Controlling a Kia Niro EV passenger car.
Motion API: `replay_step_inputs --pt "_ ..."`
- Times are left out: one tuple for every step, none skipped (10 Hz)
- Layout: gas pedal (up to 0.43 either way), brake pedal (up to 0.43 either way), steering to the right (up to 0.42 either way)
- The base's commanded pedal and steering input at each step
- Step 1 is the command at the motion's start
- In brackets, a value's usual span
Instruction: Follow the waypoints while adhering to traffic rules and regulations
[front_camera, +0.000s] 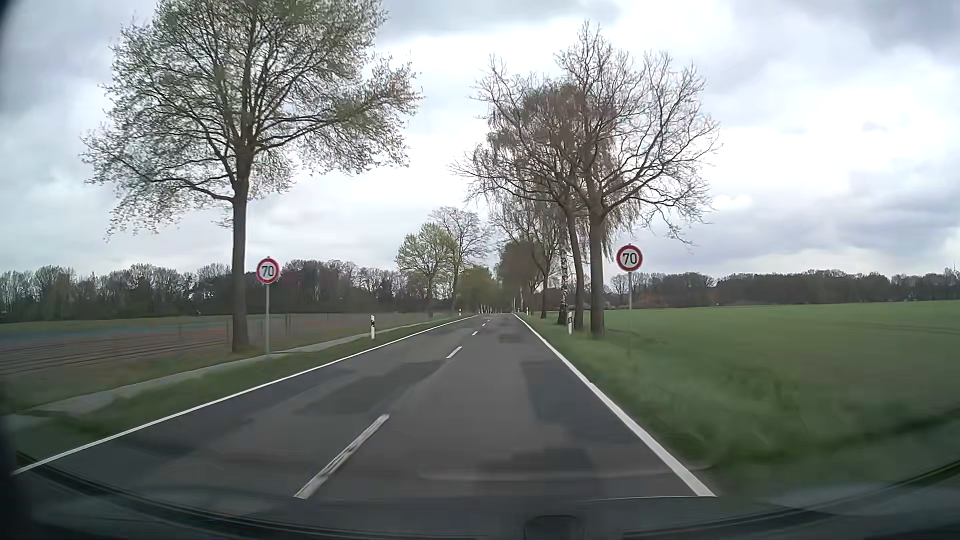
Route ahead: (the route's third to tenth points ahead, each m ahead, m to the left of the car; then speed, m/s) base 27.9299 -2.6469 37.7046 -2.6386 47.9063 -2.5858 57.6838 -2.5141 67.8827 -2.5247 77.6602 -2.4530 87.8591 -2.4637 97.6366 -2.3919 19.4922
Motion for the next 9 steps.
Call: replay_step_inputs --pt "0.087 0.0 -0.004" --pt "0.087 0.0 -0.004" --pt "0.087 0.0 -0.004" --pt "0.087 0.0 -0.004" --pt "0.087 0.0 -0.004" --pt "0.087 0.0 -0.004" --pt "0.087 0.0 -0.004" --pt "0.087 0.0 -0.004" --pt "0.087 0.0 -0.004"
